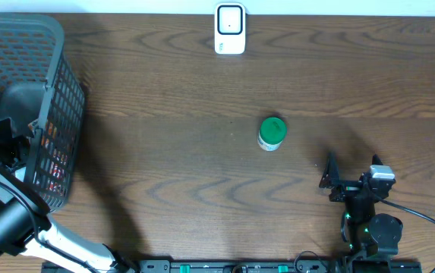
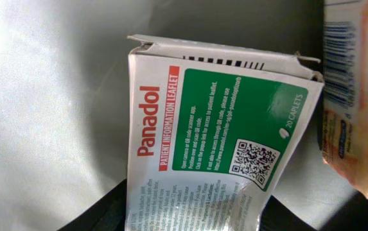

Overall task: Scan the item barcode
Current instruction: 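Reach the left gripper into the basket and grasp the Panadol box, then place the Panadol box left of the jar with the left gripper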

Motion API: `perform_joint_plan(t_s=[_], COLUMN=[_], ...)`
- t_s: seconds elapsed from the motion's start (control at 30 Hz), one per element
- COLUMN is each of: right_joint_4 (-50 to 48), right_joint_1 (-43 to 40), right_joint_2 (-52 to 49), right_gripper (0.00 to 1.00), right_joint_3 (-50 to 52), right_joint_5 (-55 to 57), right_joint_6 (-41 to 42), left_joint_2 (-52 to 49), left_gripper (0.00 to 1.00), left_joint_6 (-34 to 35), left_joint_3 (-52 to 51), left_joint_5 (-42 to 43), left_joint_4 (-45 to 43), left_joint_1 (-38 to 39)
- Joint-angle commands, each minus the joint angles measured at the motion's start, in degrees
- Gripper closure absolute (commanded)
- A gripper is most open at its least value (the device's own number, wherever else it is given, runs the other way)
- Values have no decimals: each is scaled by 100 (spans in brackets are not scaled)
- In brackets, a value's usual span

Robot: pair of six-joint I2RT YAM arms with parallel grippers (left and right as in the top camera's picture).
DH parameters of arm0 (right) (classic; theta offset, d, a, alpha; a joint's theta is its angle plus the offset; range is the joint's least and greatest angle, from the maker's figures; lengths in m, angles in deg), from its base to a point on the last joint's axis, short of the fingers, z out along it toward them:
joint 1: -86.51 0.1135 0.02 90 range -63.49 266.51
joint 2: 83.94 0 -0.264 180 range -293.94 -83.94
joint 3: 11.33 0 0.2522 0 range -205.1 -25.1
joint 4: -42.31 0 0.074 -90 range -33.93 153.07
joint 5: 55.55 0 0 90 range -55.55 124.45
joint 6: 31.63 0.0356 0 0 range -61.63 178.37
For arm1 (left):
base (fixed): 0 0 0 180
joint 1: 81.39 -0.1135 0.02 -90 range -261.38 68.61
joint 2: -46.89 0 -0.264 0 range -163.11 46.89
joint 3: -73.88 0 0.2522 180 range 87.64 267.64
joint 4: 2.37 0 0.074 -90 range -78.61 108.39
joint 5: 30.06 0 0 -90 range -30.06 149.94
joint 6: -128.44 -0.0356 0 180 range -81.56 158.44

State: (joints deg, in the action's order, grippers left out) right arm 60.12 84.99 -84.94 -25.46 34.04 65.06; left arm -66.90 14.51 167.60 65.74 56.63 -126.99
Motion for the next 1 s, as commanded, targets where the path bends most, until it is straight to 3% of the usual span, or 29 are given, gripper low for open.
perform_joint_plan(t_s=[0.0, 0.3, 0.53, 0.67, 0.8, 0.97], right_joint_4=[24, 24, 24, 24, 24, 24], right_joint_1=[48, 48, 48, 48, 48, 48], right_joint_2=[28, 28, 28, 28, 28, 28], right_gripper=[1, 1, 1, 1, 1, 1], right_joint_3=[7, 7, 7, 7, 7, 7], right_joint_5=[11, 9, 9, 11, 11, 11], right_joint_6=[-76, -76, -76, -76, -76, -76], left_joint_2=[-234, 1005, 2557, 3554, 4485, 5311], left_gripper=[52, 52, 52, 51, 52, 51], left_joint_6=[291, 741, 1285, 1690, 2153, 2809], left_joint_3=[-17, 140, 160, 173, 173, 173], left_joint_5=[-175, -168, -133, 323, 1318, 3792], left_joint_4=[271, 466, 439, 302, 155, -133], left_joint_1=[61, 144, 144, 144, 144, 149])
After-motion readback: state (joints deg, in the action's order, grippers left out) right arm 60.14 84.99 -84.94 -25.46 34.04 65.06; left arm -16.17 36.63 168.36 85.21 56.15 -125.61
